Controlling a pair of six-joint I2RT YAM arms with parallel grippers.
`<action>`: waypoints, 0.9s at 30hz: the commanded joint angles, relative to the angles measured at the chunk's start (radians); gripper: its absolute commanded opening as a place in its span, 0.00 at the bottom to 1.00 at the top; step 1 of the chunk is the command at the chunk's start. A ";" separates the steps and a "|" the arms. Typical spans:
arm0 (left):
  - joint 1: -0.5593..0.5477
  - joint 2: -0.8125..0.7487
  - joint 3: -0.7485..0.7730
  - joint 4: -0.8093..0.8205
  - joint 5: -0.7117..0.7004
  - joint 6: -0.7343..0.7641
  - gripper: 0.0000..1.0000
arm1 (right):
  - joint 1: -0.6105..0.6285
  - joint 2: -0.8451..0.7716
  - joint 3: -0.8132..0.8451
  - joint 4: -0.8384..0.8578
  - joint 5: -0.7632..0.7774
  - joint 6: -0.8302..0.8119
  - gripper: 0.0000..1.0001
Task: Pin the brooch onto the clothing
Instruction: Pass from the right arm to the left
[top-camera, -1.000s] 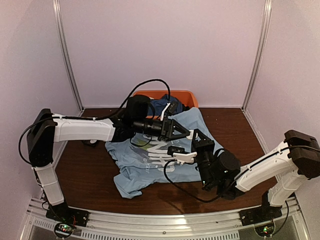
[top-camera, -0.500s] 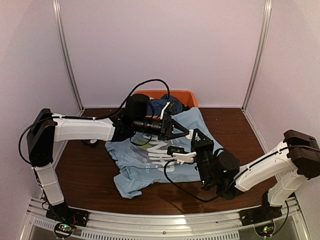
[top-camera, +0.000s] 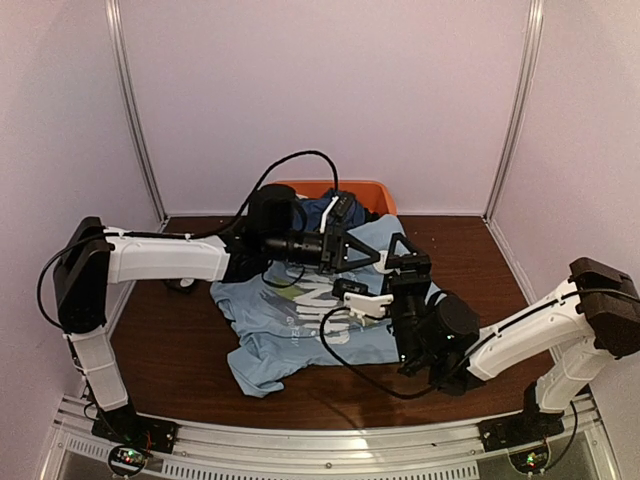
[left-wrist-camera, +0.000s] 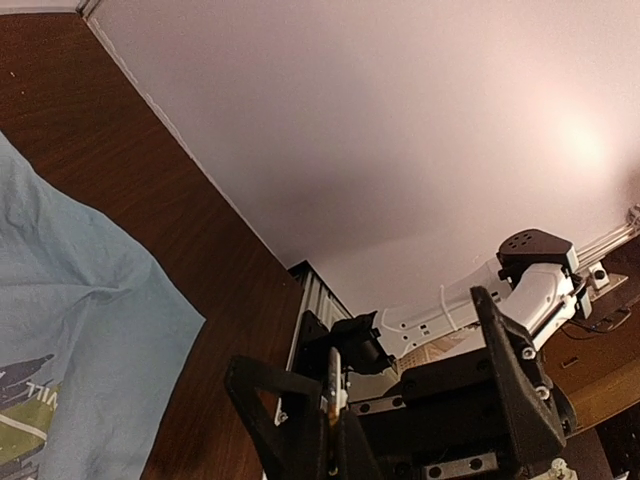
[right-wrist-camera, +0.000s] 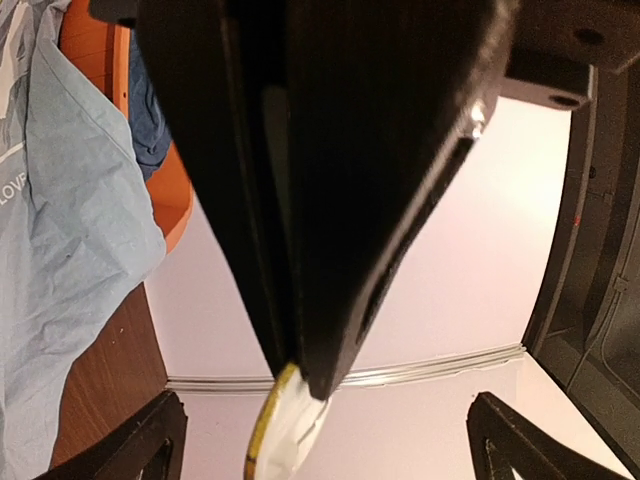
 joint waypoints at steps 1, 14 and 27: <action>0.029 -0.059 -0.009 0.050 -0.063 0.066 0.00 | -0.002 -0.085 -0.048 0.327 0.055 0.168 0.99; 0.059 -0.206 -0.124 -0.011 -0.237 0.250 0.00 | -0.189 -0.676 0.042 -1.231 -0.647 1.781 1.00; 0.058 -0.219 -0.361 0.388 -0.163 0.176 0.00 | -0.463 -0.518 0.165 -1.162 -1.535 2.373 0.88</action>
